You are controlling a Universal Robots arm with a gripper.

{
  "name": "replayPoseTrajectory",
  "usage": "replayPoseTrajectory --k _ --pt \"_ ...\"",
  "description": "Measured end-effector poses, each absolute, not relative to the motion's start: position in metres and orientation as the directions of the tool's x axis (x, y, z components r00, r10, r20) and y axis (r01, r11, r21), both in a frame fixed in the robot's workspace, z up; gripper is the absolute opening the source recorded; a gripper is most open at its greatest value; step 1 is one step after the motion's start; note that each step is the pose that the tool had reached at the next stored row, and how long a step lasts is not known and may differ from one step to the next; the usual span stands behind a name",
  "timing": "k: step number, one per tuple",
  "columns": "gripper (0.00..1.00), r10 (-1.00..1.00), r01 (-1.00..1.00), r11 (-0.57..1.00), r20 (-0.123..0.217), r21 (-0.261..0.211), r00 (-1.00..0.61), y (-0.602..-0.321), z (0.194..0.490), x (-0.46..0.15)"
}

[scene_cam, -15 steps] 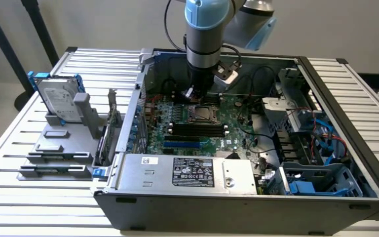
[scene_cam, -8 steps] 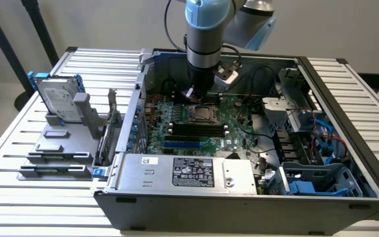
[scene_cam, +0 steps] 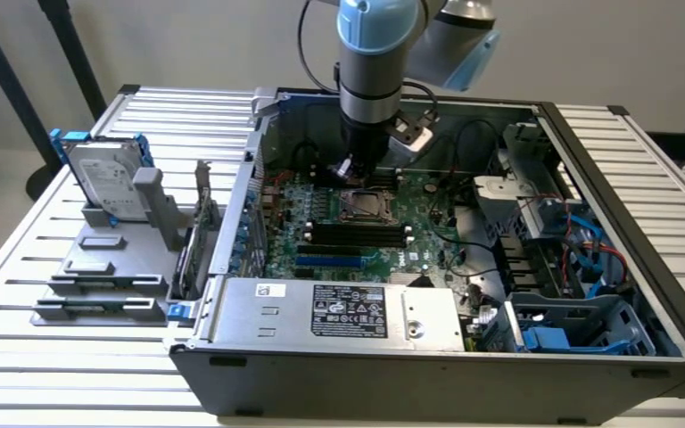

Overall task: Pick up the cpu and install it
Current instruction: 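Install the first cpu locking lever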

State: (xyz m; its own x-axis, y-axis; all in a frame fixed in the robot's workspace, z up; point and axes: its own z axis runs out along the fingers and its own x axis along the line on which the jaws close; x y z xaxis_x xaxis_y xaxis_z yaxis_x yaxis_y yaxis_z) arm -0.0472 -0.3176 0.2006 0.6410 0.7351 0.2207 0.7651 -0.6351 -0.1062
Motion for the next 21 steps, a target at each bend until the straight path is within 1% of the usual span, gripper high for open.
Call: replayPoseTrajectory --k 21 --pt "0.11 0.738 0.767 -0.633 0.219 -0.105 0.639 -0.3163 0.2001 -0.0464"
